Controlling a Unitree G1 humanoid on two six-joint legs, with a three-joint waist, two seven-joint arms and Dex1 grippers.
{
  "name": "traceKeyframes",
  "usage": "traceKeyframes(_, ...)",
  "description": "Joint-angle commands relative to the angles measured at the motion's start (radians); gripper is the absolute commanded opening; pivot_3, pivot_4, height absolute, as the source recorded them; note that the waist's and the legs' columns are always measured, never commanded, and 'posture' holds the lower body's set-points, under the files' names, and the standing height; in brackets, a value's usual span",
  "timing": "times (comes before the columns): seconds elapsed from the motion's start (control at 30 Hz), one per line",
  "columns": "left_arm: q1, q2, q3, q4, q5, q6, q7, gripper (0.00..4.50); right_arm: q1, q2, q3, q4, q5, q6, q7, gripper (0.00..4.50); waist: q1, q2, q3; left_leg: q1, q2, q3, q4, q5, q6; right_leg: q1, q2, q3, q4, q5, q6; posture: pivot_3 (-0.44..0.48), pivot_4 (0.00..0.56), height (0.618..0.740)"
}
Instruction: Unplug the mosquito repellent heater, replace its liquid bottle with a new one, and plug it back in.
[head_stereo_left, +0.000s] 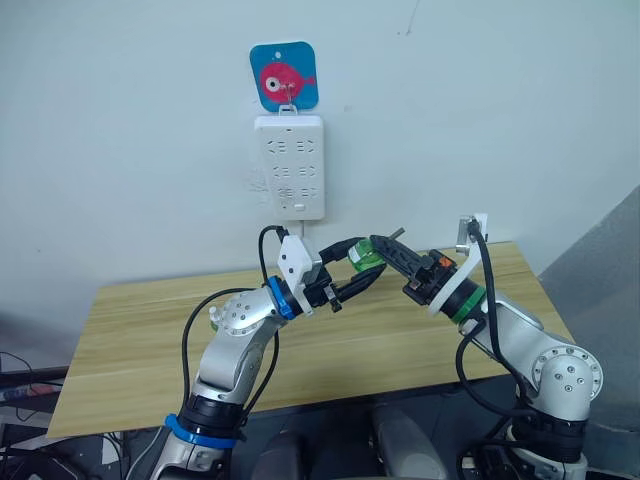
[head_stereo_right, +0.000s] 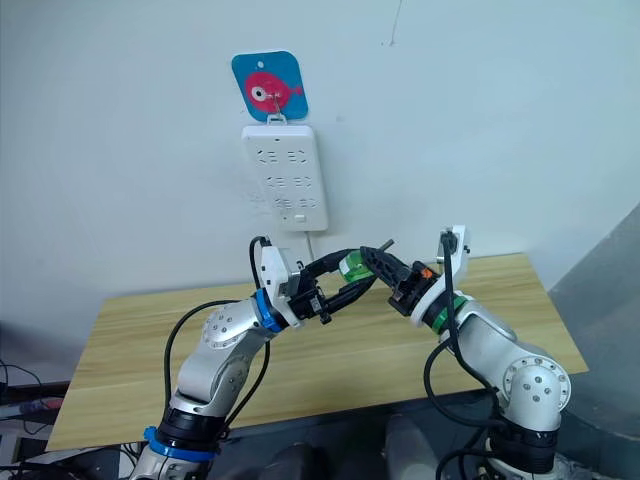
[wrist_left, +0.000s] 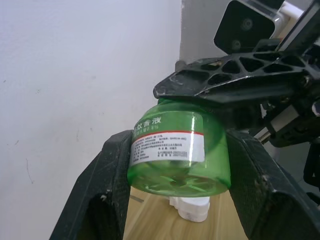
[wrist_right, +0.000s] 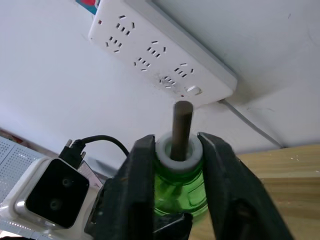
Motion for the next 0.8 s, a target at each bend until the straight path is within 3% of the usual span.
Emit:
traceKeyframes(0.03,0.001,-0.01,-0.023,-0.041,0.009,-0.023,0.013,2.32,-0.007,-0.022,0.053,-0.028,0.057,-0.031,0.007,0.85,0.001,0.0,0.0,0.0,0.0,0.0,0.0,0.0,0.0,0.0,0.0,0.0,0.0,0.0,0.0,-0.192,0.128,0.733)
traceKeyframes(0.2,0.001,0.029,-0.012,-0.04,0.019,-0.026,-0.008,2.32,0.003,-0.084,0.08,-0.037,0.032,-0.066,0.016,0.85,0.002,0.0,0.0,0.0,0.0,0.0,0.0,0.0,0.0,0.0,0.0,0.0,0.0,0.0,0.0,-0.189,0.133,0.733)
traceKeyframes(0.23,0.001,0.059,-0.007,-0.037,0.033,-0.008,-0.012,3.05,0.007,-0.108,0.078,-0.04,0.001,-0.075,0.03,0.85,0.001,0.0,0.0,0.0,0.0,0.0,0.0,0.0,0.0,0.0,0.0,0.0,0.0,0.0,0.0,-0.189,0.133,0.733)
traceKeyframes(0.4,0.025,0.23,0.008,-0.066,0.053,0.13,-0.047,4.5,0.027,-0.238,0.115,-0.016,-0.252,-0.151,0.129,0.85,0.003,0.0,0.0,0.0,0.0,0.0,0.0,0.0,0.0,0.0,0.001,0.0,0.0,0.0,0.0,-0.18,0.153,0.733)
traceKeyframes(0.6,0.06,0.333,-0.003,-0.185,0.053,0.256,-0.037,4.5,0.014,-0.337,0.312,0.228,-0.781,-0.47,0.305,0.85,0.008,-0.003,0.003,0.001,0.0,0.001,0.0,0.0,0.0,0.0,0.0,-0.002,-0.001,-0.001,0.002,-0.163,0.181,0.733)
traceKeyframes(0.8,0.108,0.367,-0.012,-0.294,0.04,0.375,-0.015,4.5,-0.101,-0.232,0.371,0.74,-1.109,-0.85,0.342,0.85,0.02,-0.005,0.013,0.004,0.001,0.004,-0.001,0.0,0.0,0.0,0.001,0.0,0.0,0.0,0.0,-0.114,0.216,0.733)
